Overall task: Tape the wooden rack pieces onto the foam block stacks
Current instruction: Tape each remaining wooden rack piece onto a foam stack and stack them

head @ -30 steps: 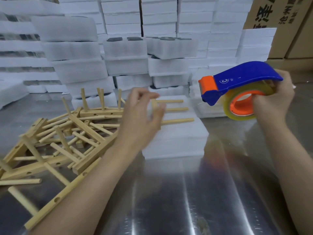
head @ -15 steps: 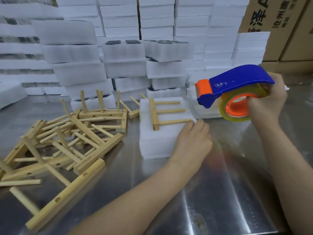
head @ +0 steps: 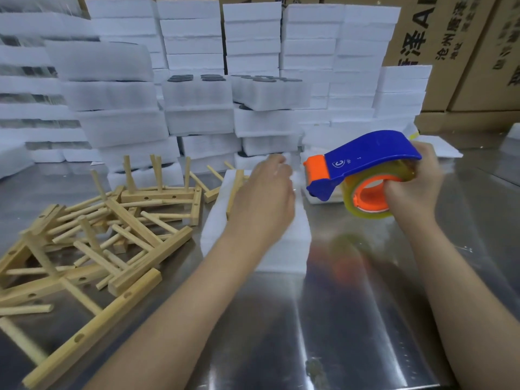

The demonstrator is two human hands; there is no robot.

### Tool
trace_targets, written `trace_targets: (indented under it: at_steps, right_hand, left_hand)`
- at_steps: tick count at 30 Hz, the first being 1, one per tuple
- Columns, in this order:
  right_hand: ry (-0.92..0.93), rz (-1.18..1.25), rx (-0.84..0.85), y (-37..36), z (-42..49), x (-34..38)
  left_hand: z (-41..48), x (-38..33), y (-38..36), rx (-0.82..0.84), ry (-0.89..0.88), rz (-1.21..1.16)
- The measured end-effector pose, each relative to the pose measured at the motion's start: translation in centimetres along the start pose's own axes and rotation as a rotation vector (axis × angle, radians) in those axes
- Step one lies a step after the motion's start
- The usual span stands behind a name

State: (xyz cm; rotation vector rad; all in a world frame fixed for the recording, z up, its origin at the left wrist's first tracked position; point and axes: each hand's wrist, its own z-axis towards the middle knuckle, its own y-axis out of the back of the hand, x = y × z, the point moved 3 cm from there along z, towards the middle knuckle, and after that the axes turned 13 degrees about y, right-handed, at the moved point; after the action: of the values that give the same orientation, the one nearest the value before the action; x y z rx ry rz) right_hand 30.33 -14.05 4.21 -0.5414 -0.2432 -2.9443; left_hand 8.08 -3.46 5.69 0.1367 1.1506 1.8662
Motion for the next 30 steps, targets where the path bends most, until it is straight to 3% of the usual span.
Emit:
trace_targets:
  at_steps: [6,16,23,30]
  right_hand:
    - [0.008,0.012,0.023,0.1,0.3,-0.4]
    - [0.096,-0.096,0.201,1.3,0.3,-1.5]
    - [0.029,-0.307,0.237,6.1,0.4,-5.9]
    - [0.074,-0.221,0.227,6.0,0.2,-5.9]
  left_hand:
    - [1.7,3.0,-3.1,0.346,0.100,0.358]
    - [1.8,3.2,-3.3,0.478,0.153,0.419]
    - [1.9,3.2,-3.4,0.509,0.161,0.448]
    - [2.6,2.4,-2.9,0.605,0.238,0.407]
